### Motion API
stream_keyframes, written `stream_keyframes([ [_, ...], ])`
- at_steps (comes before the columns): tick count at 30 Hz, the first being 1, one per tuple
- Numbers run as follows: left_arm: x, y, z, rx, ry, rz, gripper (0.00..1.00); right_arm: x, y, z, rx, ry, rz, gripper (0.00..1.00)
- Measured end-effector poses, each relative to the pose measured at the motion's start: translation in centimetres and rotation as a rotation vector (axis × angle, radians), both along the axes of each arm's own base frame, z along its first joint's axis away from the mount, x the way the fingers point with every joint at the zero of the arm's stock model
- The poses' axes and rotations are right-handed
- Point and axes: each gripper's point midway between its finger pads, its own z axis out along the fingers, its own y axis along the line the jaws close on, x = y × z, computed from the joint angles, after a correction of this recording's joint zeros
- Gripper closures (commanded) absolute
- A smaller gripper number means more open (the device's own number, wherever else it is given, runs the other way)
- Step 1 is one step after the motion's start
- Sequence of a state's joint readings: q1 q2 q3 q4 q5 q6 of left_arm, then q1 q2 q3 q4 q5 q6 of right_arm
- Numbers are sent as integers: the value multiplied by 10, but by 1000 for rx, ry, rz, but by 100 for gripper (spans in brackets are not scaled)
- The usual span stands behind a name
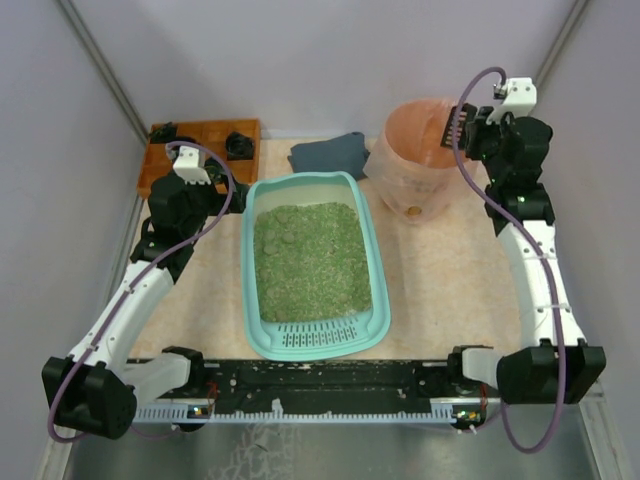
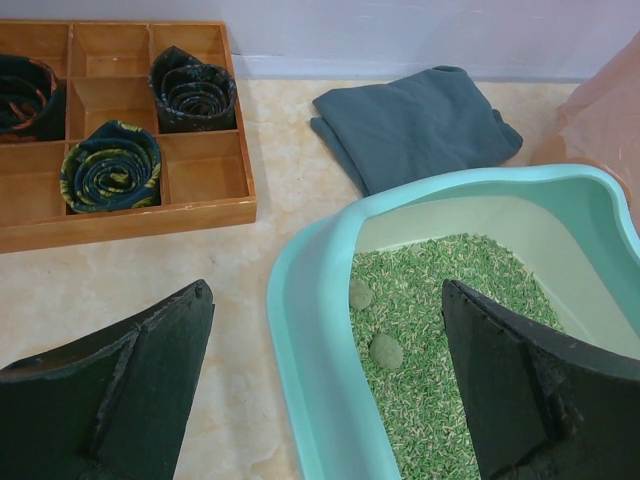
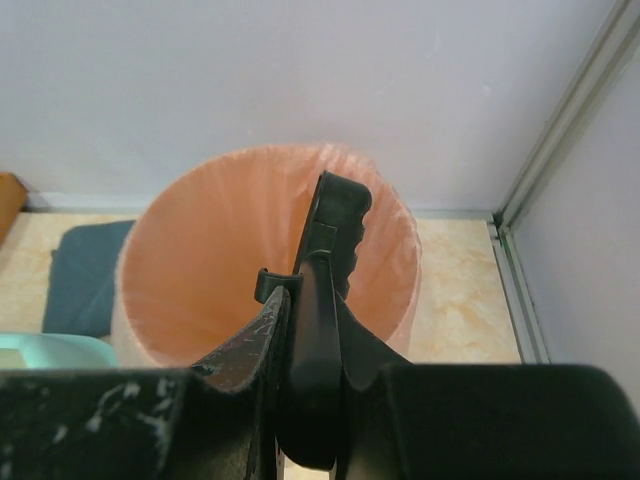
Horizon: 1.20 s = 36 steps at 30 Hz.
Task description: Clean the litter box
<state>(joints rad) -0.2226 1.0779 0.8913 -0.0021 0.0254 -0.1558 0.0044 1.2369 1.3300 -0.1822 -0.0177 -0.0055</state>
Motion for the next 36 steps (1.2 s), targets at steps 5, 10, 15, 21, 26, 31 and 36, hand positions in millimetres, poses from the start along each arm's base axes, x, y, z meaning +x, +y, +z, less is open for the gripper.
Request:
stream_keyframes([
  [5, 0, 0, 0, 0, -1, -1, 0, -31, 20, 55, 72, -157, 96, 100],
  [10, -4, -5, 7, -10, -22, -35, 0, -58, 58, 88, 202, -219, 266, 100],
  [15, -14, -18, 22, -36, -84, -119, 0, -80, 122, 80, 273, -145, 461, 100],
  [21, -23, -37, 31, -66, -162, -238, 0, -101, 188, 41, 286, 29, 621, 100],
  [26, -42, -61, 21, -83, -231, -383, 3, -105, 215, 6, 274, 164, 644, 100],
  [31, -84, -107, 10, -16, -336, -623, 8, -112, 243, -37, 227, 302, 657, 100],
  [36, -129, -141, 17, 92, -499, -812, 23, -123, 258, -64, 180, 379, 655, 100],
])
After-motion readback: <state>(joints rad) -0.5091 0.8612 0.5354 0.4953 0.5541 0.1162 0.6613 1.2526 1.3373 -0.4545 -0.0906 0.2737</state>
